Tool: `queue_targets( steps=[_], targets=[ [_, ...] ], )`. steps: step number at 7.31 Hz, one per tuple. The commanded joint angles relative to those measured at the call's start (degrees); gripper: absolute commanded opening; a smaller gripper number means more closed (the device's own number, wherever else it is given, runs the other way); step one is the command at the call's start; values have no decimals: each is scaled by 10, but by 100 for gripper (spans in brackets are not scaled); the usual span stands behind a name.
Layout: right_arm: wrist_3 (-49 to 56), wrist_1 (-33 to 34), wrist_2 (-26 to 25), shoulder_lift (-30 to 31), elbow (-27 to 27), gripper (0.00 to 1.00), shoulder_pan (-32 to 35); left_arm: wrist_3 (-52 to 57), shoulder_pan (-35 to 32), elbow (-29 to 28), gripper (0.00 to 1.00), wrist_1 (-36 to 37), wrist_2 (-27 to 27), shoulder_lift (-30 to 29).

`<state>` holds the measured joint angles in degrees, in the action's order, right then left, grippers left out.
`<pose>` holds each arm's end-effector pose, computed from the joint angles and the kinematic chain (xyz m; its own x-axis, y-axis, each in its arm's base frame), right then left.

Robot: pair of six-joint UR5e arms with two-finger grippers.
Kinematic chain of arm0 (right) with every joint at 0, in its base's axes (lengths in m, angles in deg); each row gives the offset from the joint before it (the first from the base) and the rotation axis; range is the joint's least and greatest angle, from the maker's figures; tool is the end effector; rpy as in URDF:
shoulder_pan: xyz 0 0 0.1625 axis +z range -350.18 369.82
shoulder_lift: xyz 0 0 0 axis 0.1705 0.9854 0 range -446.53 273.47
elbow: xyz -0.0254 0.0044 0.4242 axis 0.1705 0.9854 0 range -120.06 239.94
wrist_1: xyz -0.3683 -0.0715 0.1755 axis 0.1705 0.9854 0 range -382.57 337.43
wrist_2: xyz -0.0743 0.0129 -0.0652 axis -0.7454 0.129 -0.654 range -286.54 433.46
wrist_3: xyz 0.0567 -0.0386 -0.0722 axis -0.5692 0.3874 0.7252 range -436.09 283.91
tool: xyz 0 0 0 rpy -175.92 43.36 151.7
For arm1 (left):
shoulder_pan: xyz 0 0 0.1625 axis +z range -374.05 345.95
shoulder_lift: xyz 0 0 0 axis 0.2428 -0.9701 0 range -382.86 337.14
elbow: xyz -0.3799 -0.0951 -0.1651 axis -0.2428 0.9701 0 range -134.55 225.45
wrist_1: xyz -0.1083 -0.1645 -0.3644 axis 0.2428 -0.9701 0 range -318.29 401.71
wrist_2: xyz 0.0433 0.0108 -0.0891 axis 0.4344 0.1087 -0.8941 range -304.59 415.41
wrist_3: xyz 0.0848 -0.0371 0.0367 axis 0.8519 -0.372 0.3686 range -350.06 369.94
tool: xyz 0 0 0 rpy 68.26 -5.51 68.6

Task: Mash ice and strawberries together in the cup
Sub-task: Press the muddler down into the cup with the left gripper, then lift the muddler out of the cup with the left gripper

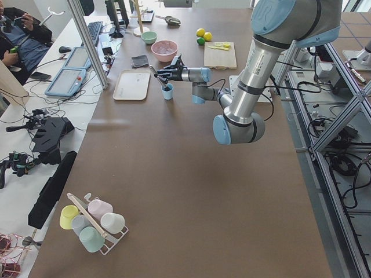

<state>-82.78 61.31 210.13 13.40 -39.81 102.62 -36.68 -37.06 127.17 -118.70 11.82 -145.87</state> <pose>0.0815 -0.4217 0.6399 0.6787 0.0743 0.7306 -0.1285 0.9915 0.0185 0.5153 -0.4421 0.2494 0.5812 0.2676 -0.7685 0.7351 0.2324 0.6369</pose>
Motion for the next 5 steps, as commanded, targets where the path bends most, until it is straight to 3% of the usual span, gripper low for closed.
queue_targets(
  steps=[1,3,5],
  targets=[
    [0,1,0,2,-4,100,4,7,-3,54,14,16,-4,4],
    [0,1,-1,5,-2,100,4,-37,-52,106,14,16,-99,15],
    [1,1,-1,10,-4,100,8,-191,-126,122,13,85,-266,35]
  ],
)
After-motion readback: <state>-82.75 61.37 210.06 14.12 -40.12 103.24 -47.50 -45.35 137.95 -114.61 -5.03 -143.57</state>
